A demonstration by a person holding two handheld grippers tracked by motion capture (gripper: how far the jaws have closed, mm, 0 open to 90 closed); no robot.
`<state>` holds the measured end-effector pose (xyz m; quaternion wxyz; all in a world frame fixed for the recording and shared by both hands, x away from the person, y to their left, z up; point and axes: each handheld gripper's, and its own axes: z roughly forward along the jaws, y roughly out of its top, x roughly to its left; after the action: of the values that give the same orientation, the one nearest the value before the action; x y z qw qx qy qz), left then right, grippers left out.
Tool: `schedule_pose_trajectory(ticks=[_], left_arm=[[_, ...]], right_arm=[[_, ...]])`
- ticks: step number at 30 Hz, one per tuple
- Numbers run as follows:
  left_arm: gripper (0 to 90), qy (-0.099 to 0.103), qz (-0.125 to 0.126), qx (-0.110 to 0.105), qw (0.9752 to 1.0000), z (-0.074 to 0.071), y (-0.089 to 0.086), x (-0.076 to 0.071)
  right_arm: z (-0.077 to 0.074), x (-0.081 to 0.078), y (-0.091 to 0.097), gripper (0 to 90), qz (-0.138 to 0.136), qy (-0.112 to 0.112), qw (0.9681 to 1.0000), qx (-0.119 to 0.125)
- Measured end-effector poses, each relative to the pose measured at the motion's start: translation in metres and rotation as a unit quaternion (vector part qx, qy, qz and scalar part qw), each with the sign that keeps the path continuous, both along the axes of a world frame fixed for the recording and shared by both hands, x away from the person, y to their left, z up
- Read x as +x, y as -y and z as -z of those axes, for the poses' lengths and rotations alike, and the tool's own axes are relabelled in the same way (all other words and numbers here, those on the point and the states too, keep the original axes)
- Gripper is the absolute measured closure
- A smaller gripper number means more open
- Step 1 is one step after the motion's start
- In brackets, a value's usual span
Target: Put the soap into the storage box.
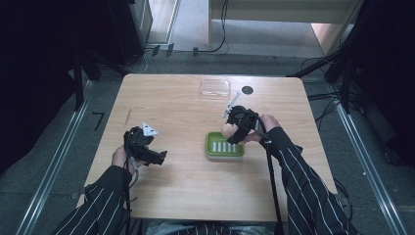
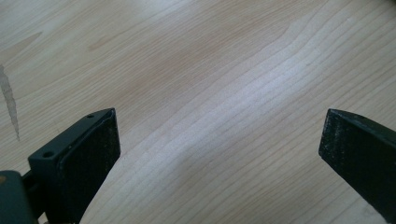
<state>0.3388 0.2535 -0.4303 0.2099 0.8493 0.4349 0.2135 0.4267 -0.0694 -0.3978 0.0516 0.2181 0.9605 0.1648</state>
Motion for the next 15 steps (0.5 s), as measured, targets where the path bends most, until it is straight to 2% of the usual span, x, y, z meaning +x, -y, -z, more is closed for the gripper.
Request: schedule_pose_trajectory(ticks=[15], left_arm=[[0.0, 0.000, -0.003, 0.000, 1.0000, -0.001, -0.003, -0.001]], right_arm=[[0.008, 0.001, -0.013, 34.0, -0.022, -0.001, 0.9998, -0.006]])
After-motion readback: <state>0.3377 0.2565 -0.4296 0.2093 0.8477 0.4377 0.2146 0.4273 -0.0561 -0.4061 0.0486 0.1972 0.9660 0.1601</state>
